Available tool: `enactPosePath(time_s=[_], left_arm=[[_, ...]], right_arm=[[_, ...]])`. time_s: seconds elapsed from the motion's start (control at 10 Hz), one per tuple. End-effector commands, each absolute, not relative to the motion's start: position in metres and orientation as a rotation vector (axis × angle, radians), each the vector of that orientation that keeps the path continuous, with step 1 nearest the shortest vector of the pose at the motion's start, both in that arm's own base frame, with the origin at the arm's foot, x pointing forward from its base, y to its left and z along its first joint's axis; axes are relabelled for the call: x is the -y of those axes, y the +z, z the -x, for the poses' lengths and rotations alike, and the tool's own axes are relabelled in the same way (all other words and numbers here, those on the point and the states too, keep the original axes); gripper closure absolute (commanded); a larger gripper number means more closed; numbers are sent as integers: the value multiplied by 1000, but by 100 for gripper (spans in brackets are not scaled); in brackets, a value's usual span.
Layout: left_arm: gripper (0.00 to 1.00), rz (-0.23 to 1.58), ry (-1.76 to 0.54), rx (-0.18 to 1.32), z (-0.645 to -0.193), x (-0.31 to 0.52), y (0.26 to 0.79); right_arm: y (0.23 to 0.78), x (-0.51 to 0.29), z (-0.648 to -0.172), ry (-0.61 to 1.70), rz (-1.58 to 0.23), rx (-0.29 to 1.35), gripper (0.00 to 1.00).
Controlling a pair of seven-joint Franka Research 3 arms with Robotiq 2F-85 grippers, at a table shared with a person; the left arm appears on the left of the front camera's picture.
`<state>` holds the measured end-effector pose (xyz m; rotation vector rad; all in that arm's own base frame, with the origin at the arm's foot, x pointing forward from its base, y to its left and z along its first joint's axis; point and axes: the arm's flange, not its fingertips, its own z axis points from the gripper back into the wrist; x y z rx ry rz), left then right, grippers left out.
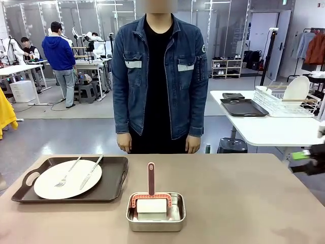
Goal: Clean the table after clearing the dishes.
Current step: When the right (or left) Handle tray is removed, use the right hand (or left hand) to clean the right (or left) side of the table with the Lint Roller.
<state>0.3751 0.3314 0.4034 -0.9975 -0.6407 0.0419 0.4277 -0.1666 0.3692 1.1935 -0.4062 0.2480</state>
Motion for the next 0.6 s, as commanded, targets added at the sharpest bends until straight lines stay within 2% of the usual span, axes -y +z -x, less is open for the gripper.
enactPosePath(time_s=[0.0,0.3,0.5], left_arm=[[0,1003,27,658,-371,-333,404],[0,1003,27,658,-371,-333,404],[0,1003,27,658,-371,-333,404]], right_arm=[[356,224,-446,184,-1266,439,0],[348,297,-430,52,-1264,523,0],[350,309,-427,-18,-1178,491,0]])
